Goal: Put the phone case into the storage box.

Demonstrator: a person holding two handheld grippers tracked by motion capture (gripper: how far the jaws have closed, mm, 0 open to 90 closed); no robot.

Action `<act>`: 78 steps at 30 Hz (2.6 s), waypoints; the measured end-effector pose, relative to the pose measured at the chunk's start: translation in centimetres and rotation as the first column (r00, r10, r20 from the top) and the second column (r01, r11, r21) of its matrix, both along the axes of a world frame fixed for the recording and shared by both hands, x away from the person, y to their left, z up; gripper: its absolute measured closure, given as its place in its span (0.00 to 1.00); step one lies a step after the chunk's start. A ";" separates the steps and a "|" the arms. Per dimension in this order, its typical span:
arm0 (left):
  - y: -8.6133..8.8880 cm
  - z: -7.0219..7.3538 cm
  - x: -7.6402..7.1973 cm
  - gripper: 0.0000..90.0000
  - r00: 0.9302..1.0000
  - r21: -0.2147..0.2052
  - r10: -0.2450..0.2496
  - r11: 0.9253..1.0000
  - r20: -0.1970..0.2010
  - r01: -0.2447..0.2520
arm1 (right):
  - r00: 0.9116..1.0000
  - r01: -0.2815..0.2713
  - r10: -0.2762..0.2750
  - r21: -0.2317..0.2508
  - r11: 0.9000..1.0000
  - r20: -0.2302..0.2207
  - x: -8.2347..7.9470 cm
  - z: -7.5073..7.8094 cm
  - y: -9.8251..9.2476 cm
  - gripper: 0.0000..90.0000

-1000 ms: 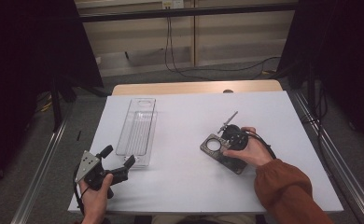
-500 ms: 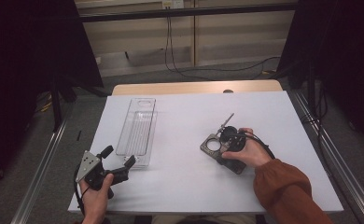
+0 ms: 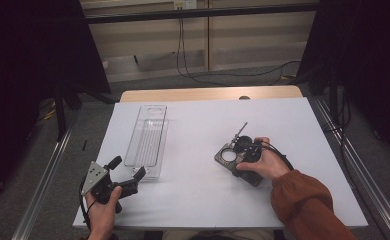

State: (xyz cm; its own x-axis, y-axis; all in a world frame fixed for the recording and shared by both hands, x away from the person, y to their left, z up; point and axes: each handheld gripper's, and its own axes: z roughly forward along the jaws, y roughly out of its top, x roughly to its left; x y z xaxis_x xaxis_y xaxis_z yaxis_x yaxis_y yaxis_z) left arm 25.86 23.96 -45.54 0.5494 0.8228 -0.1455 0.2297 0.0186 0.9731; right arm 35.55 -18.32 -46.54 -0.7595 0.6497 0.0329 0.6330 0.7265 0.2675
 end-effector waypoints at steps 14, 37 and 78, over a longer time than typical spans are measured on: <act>0.0 0.0 0.1 0.03 1.000 0.003 -0.007 1.000 -0.002 0.007 | 1.000 0.005 -0.005 -0.011 1.000 -0.003 -0.1 0.2 0.2 0.12; 0.0 0.0 0.0 0.03 1.000 0.001 -0.010 1.000 -0.001 0.010 | 1.000 0.003 -0.003 -0.001 1.000 0.000 0.0 0.4 0.0 0.13; 0.0 0.0 0.0 0.03 1.000 -0.003 -0.004 1.000 -0.004 0.004 | 0.982 -0.018 -0.034 0.270 0.963 0.188 -1.0 3.8 -2.6 0.13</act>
State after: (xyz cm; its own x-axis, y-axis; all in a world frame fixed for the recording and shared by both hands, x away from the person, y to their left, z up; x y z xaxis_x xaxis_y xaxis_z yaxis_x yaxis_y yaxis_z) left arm 25.82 24.01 -45.53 0.5523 0.8201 -0.1498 0.2332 0.0206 0.9722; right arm 34.51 -20.94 -42.71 -0.7636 0.6426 0.0641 0.5574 0.6057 0.5678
